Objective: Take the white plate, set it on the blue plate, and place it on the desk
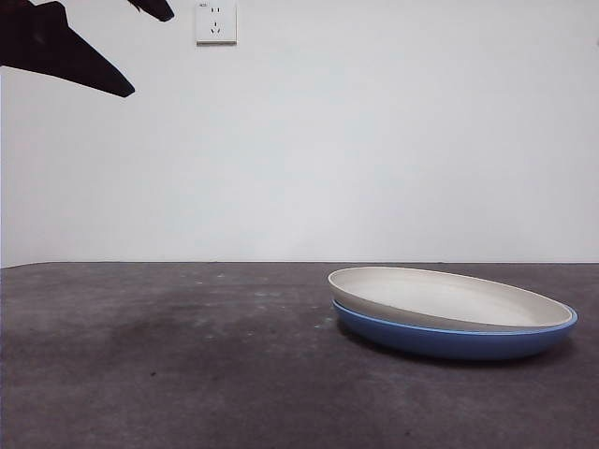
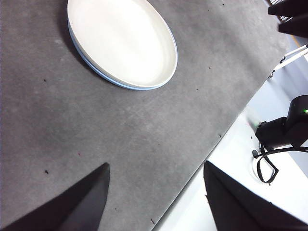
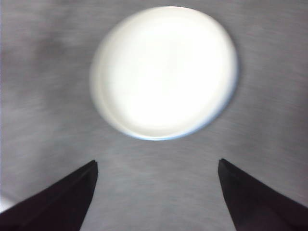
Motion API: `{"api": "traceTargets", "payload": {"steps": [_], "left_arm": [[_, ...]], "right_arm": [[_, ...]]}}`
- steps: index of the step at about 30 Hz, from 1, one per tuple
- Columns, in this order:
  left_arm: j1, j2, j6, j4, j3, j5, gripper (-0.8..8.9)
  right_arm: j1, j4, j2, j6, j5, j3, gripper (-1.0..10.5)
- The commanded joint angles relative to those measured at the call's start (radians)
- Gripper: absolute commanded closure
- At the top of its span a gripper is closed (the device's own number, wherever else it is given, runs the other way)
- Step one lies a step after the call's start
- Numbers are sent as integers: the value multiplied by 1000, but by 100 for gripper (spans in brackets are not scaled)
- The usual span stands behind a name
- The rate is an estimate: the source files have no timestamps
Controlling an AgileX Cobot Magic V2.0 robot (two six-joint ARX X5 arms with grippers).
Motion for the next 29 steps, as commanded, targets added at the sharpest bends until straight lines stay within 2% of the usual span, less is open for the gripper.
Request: {"api": "traceTargets", "payload": {"steps": [1,6,12,15,18,25,29], "left_arm": [[-5,7,13,8,10,5,501],[-5,7,13,6,10,5,502],[-5,7,13,6,10,5,501],[-5,7,13,6,10,5,501],[-5,7,13,6,10,5,501],[-5,7,13,6,10,5,501],[-5,7,13,8,10,5,501]], "right_arm": [[0,28,66,53,108,19,545],[-18,143,224,56,43,19,545],[-22,248,443,51,46,19,550],[-23,303,547,43,46,19,619],[-24,354,629,44,46,19,630],[-29,435,755,44,45,19,641],[-29,470,777,44,45,19,746]]}}
